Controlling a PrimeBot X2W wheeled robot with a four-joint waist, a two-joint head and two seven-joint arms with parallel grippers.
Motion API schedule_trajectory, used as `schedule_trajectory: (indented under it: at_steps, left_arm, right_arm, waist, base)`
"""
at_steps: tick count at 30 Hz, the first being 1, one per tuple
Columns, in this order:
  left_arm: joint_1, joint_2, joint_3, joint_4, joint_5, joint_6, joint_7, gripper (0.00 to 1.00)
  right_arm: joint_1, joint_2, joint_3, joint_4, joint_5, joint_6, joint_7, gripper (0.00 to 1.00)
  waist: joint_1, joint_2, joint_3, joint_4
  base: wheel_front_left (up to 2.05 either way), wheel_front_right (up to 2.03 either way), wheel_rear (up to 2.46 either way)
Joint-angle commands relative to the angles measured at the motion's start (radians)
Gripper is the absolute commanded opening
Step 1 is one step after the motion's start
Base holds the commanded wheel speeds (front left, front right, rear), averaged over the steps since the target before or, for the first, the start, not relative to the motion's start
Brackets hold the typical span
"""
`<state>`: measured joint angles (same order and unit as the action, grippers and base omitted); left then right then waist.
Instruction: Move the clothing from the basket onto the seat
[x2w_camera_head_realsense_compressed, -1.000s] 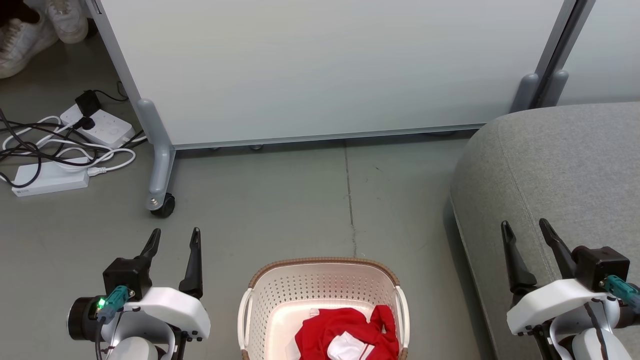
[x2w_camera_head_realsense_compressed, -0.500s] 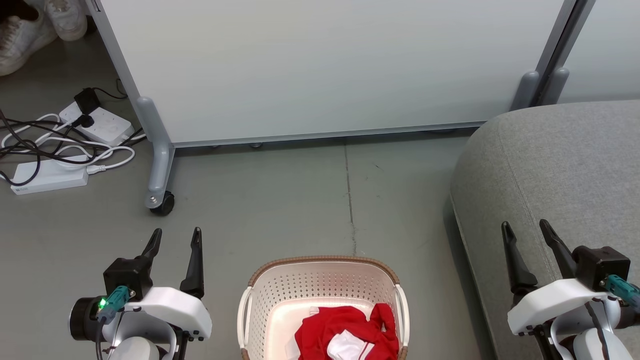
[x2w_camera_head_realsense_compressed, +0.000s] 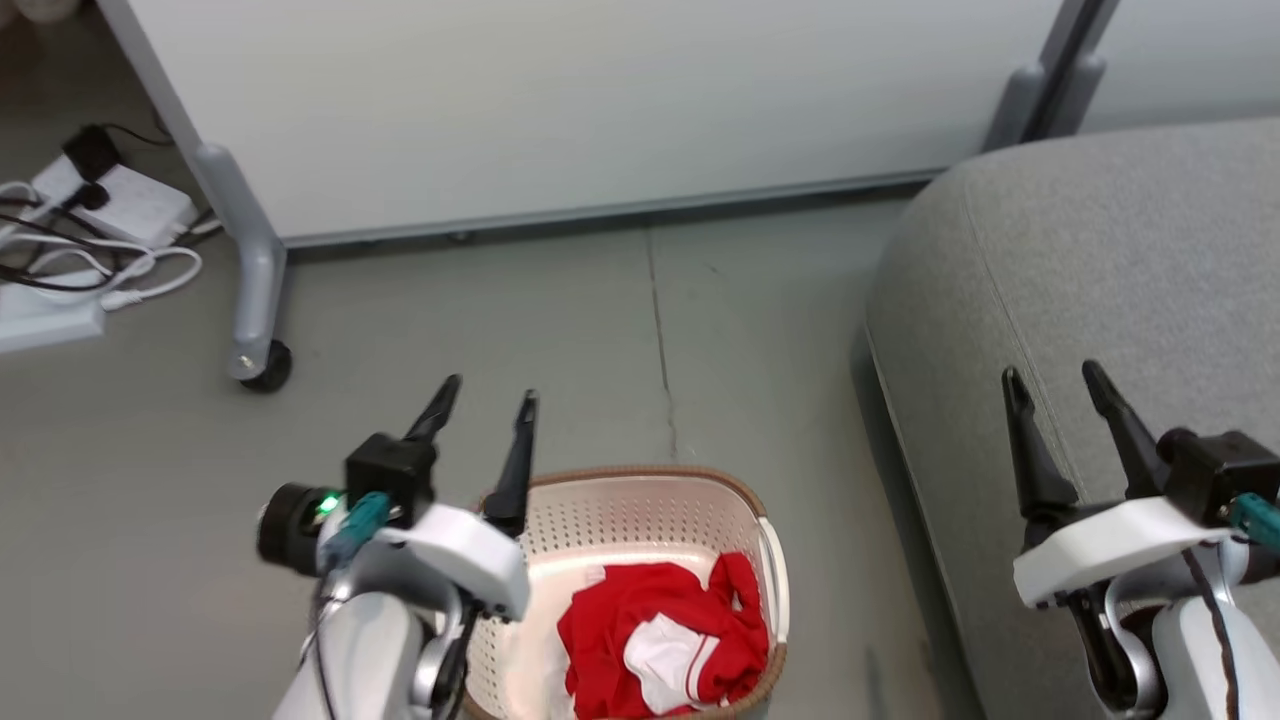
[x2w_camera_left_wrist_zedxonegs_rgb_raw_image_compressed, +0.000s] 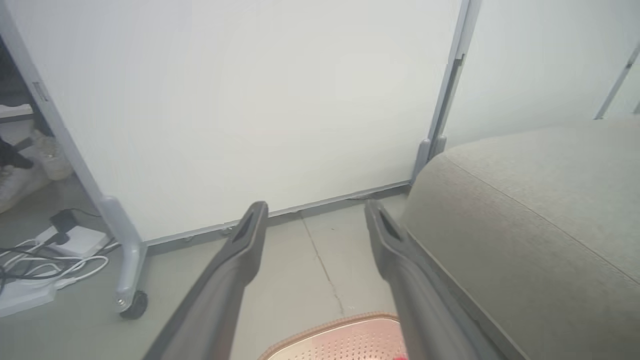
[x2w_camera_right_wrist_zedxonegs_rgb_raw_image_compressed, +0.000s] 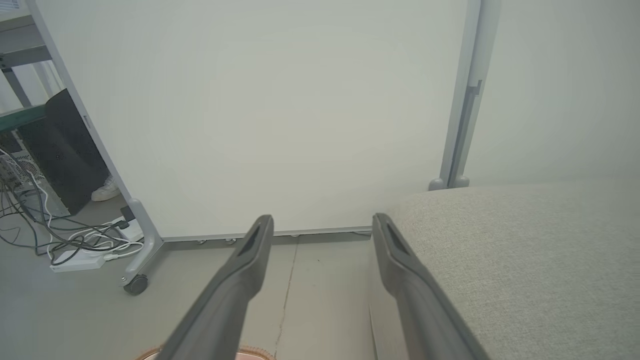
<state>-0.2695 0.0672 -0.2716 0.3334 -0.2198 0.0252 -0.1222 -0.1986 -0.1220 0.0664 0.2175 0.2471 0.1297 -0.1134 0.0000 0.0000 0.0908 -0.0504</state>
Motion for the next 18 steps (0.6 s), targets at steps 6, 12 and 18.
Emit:
schedule_trajectory:
  at_steps: [6,12,18]
  left_arm:
    - [-0.142,-0.012,-0.142,0.110,0.019,-0.029,0.016,1.00]
    - [-0.282,-0.013,-0.298,0.230,-0.030,-0.034,0.023,1.00]
    - [-0.395,-0.013,-0.436,0.385,-0.069,-0.056,0.072,1.00]
  right_arm:
    - [-0.082,-0.007,0.007,-0.055,0.020,0.002,-0.014,1.00]
    - [-0.163,-0.013,0.019,-0.095,0.036,0.002,-0.044,1.00]
    - [-0.226,-0.003,0.041,-0.114,0.024,0.002,-0.085,1.00]
  waist:
    - [0.0000,0.0000,0.191,-0.093]
    - [0.0000,0.0000,0.364,-0.148]
    - [0.0000,0.0000,0.501,-0.208]
  base:
    - [0.00,0.00,0.00]
    - [0.00,0.00,0.00]
    - [0.00,0.00,0.00]
